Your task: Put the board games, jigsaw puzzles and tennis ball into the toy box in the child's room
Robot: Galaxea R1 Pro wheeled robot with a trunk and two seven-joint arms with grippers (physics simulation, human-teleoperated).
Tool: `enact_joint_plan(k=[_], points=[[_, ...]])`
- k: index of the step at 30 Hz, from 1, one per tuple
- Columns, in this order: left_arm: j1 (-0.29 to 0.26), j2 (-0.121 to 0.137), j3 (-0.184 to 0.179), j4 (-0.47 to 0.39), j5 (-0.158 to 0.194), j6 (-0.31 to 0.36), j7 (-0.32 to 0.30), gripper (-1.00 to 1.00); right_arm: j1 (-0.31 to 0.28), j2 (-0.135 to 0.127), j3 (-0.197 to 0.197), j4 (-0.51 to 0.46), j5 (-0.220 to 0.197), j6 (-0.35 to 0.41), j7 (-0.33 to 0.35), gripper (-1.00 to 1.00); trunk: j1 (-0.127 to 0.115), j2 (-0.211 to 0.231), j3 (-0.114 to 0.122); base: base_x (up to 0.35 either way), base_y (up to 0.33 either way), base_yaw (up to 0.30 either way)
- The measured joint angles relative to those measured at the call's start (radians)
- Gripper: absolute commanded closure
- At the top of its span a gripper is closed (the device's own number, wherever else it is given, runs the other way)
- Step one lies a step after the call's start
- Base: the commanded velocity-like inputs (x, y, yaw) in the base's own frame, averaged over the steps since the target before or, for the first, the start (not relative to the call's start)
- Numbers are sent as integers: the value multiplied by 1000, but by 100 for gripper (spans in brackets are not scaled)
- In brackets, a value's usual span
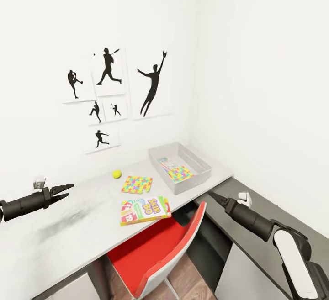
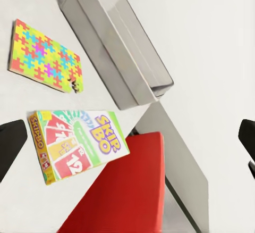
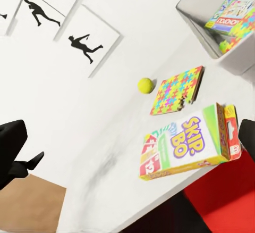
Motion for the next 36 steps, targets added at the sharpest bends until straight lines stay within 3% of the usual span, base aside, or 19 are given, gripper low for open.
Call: enact_joint_plan(k=[6,25,28,31,36], points=[[0,0,0,0,1,0,-1,-100,1,0,28,0,1,0,-1,-100,0,0,0,-81,8,0],[0,-1,-1,-1,1,0,-2,-100,1,0,35,0,1,1,-8,-100,-1,0,0,-3,77,3],[0,-3,-2,-7,1,0,-2,-100,-7,1,62,0,0,5,-34,-100,-1,0,0,0,5,172],[0,-7,-4,-12,1,0,-2,-100,-85,0,93,-1,-5,22,-97,-100,-1,0,0,0,2,250],[1,-9,-6,-16,1,0,-3,-100,-203,3,142,4,-9,141,-228,-100,-1,0,-1,0,0,276]])
